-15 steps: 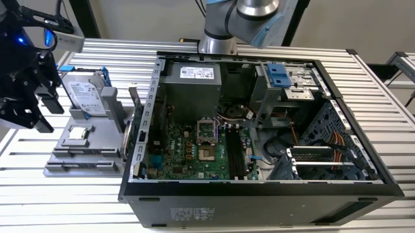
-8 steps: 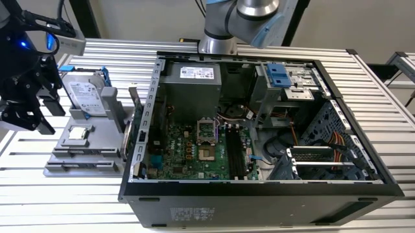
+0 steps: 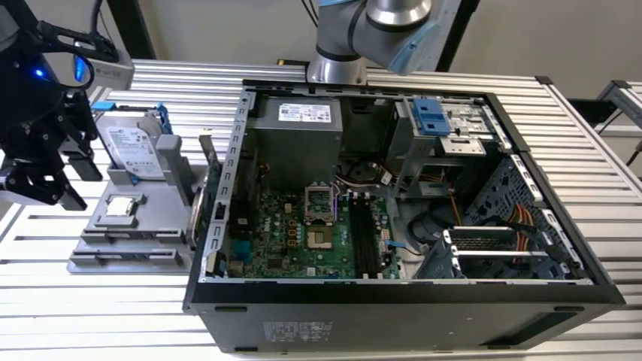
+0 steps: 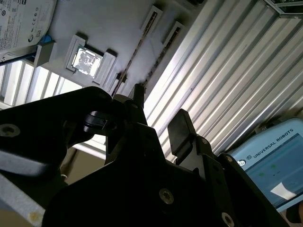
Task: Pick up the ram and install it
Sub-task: 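Pick up the ram and move it above insertion slot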
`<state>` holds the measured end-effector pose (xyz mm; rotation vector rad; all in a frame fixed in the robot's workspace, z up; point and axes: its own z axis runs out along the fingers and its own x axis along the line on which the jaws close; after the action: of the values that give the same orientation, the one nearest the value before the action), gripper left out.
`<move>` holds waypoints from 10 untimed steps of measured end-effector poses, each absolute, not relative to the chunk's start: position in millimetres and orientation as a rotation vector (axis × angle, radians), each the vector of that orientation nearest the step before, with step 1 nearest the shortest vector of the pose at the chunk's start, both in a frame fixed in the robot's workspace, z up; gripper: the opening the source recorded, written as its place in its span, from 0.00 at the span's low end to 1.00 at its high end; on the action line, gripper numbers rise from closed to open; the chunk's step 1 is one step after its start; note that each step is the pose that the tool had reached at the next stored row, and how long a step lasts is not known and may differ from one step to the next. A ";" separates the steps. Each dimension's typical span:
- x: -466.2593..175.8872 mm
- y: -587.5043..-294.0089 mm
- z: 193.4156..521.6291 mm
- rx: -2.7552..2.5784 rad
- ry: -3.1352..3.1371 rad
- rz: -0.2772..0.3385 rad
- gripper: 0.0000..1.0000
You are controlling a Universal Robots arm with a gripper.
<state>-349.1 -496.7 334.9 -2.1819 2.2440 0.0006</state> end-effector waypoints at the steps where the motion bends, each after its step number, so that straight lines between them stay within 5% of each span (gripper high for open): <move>1: -349.1 -496.7 334.8 -2.182 2.244 0.001 1.00; 10: -349.1 -496.6 334.5 -2.182 2.244 0.001 1.00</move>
<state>-349.1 -496.6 334.5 -2.1818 2.2441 0.0005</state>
